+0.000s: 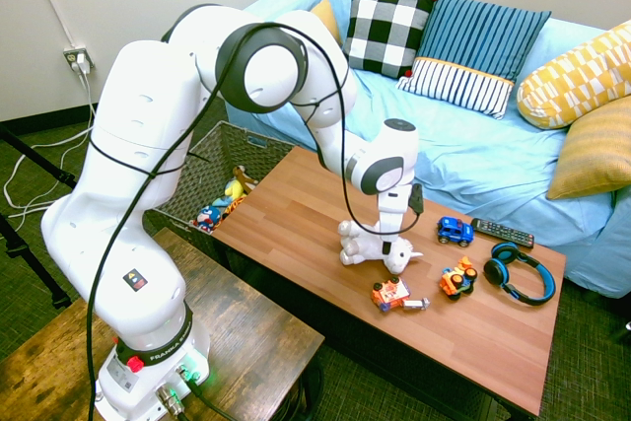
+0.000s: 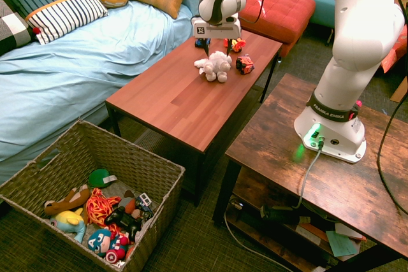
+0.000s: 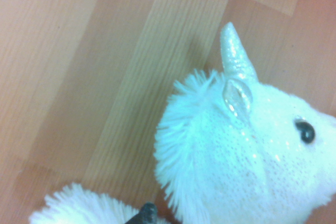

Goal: Put the stuffed toy in the basket

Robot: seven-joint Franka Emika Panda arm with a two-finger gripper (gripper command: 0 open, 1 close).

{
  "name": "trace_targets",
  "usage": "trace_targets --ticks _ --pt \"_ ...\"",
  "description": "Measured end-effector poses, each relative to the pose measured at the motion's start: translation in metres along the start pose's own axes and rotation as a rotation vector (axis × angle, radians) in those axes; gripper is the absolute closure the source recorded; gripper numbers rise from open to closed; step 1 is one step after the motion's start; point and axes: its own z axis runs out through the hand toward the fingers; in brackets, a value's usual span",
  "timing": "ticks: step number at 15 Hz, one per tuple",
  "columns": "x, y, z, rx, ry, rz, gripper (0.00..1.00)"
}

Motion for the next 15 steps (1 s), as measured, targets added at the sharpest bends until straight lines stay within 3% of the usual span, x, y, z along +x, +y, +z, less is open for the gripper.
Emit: trace_targets --ticks 4,5,15 --pt "-0.005 -0.005 0.029 -0.027 0.030 -0.002 0.00" --pt "-0.007 -0.005 0.033 -0.031 0.032 -0.002 1.00" --pt "-0.010 -0.001 0.040 -0.038 0.014 -0.022 1.00"
